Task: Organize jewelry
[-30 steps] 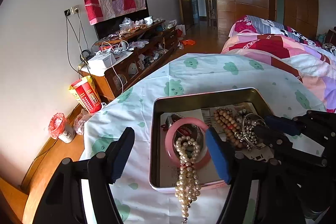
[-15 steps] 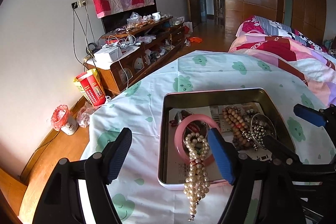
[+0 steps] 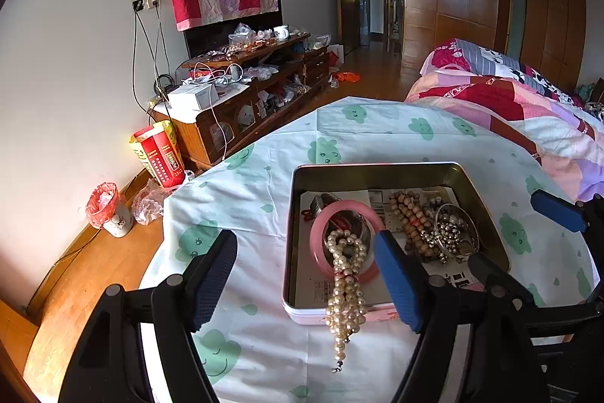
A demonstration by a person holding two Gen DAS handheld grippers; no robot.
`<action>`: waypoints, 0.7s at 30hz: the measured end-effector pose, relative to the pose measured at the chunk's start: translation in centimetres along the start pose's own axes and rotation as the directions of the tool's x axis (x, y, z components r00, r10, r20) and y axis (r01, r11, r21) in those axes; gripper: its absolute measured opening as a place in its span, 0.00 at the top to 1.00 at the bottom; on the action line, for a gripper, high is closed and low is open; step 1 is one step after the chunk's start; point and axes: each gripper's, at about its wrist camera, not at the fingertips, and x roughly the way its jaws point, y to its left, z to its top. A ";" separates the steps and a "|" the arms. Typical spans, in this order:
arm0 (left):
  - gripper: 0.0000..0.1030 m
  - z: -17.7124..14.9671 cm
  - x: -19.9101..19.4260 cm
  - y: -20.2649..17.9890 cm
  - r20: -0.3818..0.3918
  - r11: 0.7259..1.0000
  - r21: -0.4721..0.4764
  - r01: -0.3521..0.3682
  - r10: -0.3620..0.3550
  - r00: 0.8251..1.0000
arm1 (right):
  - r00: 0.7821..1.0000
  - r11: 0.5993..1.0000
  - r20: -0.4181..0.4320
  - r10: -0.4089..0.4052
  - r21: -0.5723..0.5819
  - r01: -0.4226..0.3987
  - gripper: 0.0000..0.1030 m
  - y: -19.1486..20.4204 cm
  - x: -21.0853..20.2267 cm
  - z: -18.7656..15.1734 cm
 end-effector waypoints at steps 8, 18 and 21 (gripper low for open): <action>0.27 0.0 -0.1 0.0 -0.001 1.000 -0.001 0.003 -0.003 1.000 | 1.000 1.000 0.005 0.001 0.009 -0.001 0.18 -0.1 -0.3 -0.1; 0.27 -0.3 -0.4 -0.1 0.005 1.000 -0.007 0.002 -0.002 1.000 | 1.000 1.000 0.007 0.000 0.009 0.000 0.18 -0.1 -0.4 -0.2; 0.27 -0.3 -0.4 -0.1 0.006 1.000 -0.006 0.002 -0.002 1.000 | 1.000 1.000 0.008 -0.001 0.007 0.001 0.18 -0.1 -0.4 -0.2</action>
